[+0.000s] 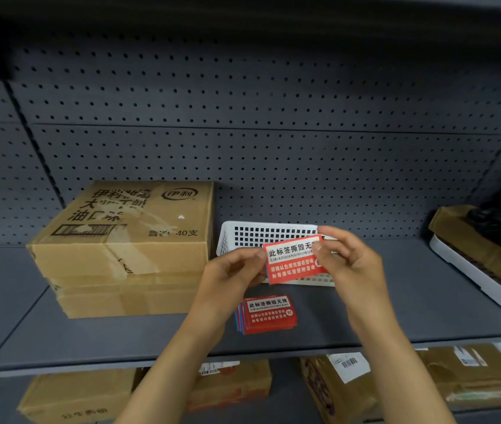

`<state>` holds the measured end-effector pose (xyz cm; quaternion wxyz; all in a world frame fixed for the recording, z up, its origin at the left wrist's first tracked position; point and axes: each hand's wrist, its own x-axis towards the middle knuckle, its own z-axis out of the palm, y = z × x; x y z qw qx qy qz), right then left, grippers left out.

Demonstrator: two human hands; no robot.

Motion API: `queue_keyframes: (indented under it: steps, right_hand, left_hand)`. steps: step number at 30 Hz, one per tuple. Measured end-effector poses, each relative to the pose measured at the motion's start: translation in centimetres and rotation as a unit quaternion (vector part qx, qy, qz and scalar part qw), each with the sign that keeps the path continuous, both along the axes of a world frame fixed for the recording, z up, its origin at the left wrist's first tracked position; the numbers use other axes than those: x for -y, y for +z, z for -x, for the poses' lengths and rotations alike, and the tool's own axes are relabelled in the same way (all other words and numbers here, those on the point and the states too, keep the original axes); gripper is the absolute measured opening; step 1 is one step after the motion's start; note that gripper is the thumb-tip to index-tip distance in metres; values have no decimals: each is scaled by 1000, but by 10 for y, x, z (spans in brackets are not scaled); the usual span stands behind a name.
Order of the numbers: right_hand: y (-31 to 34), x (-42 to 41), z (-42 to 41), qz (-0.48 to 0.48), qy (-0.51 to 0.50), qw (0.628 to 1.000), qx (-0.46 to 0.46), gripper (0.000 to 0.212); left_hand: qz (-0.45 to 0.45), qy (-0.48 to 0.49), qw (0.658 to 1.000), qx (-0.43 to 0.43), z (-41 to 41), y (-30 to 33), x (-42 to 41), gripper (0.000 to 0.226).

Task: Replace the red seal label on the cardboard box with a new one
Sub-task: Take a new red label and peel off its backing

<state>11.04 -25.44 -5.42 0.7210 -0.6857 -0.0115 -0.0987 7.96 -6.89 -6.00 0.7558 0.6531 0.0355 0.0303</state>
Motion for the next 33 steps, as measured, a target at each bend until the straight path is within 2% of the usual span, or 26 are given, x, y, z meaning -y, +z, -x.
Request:
queue_keyframes:
  steps: [1,3,5,8,11,16,21,23,27,33]
  right_hand:
    - [4,-1,0,8,-7,1000,11,21]
    - [13,-5,3,80,-64,993,65,23]
    - [22,-11,10,167,-116,967,156,21]
    - [33,-25,23,260,-88,926,259,7]
    - [37,-29,29,341,-147,885,283,21]
    - [43,-38,37,304,-129,884,332,17]
    - [48,-44,33,362,-267,840,302,16]
    - [49,-42,29,361,-229,842,328,11]
    - [44,-40,25,334,-124,854,380,21]
    - [43,-36,22,321,-107,853,398,24]
  left_hand:
    - [8,-4,1000,4,1,5,0,17]
    - [24,-9,1000,9,2,15,-1,16]
    - [35,-9,999,19,2,24,-1,14]
    - [75,-5,996,37,4,34,-2,10]
    - [101,8,994,49,5,40,-5,10]
    - [83,28,991,100,7,45,-2,24]
    - [76,16,991,108,6,48,1,25]
    - [81,10,991,110,6,49,0,21]
    - [104,-18,988,117,7,55,-3,19]
    - [97,-34,987,127,8,61,-5,20]
